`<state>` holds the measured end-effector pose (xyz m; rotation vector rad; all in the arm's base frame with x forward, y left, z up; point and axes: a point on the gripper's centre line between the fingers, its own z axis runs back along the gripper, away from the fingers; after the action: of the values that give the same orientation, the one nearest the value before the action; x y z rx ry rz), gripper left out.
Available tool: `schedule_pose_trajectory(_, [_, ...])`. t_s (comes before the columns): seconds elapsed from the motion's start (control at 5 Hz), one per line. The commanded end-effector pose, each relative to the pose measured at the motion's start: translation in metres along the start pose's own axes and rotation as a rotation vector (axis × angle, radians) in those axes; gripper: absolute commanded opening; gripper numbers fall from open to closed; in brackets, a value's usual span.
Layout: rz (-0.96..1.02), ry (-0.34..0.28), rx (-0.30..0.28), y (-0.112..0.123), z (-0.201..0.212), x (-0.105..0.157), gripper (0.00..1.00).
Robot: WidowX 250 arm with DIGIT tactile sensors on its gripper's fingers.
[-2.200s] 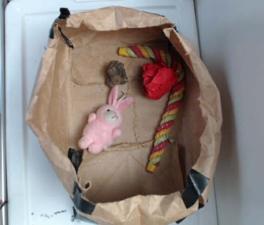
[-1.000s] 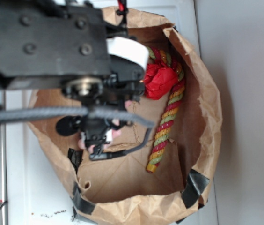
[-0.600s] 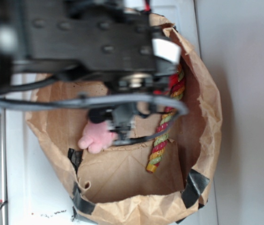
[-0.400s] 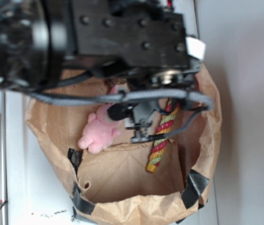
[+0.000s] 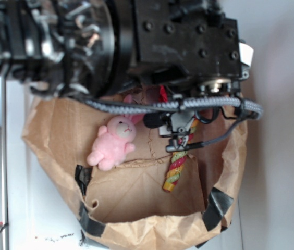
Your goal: Grab the red paper.
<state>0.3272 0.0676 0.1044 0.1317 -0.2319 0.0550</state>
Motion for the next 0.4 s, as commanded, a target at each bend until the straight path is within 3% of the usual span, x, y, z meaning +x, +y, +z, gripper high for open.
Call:
schedule_pose_trajectory(0.0, [-0.016, -0.064, -0.063, -0.0008, -0.0036, 0.0147, 1.00])
schedule_pose_trajectory(0.2, [-0.012, -0.077, -0.077, -0.0054, -0.0111, 0.0177, 1.00])
